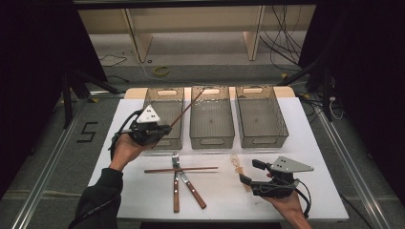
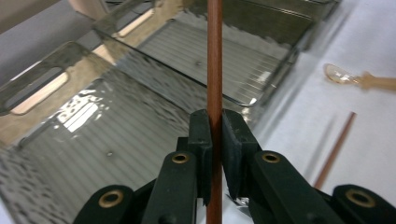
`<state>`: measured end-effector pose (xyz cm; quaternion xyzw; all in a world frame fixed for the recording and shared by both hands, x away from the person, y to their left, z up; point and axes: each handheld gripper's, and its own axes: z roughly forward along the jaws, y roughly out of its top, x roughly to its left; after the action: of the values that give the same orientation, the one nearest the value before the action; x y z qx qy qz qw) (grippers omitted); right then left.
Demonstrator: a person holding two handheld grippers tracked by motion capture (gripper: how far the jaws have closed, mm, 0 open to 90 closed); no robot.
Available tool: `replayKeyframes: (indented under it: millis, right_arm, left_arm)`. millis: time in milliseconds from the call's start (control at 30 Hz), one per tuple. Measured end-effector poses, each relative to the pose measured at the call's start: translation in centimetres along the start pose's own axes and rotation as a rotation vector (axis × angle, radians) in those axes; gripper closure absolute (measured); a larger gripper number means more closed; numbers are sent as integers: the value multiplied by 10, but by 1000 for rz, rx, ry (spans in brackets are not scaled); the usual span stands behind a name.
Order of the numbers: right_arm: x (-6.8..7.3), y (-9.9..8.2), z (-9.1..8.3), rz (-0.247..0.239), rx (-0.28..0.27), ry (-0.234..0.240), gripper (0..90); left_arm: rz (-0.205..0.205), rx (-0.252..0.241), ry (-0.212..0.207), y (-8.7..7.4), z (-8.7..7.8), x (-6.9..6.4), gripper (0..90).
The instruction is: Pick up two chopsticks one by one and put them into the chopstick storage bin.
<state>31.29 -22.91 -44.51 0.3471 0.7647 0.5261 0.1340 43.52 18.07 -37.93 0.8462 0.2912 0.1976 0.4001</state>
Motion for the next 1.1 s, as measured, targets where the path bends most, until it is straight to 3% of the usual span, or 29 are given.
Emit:
replayKeyframes:
  millis: [367,633,967,1100]
  right_arm:
    - [-1,0,0,1,-3,4,266]
    - [-1,0,1,1,1,6,266]
    - [-1,0,1,4,4,11,265]
    - [-1,0,1,5,2,11,266]
  left_arm:
    - [-79,20,61,10,9,39,824]
    - [-152,66,98,1,26,63,822]
    - [-214,99,127,-17,40,74,818]
    - [-213,117,126,-22,43,74,815]
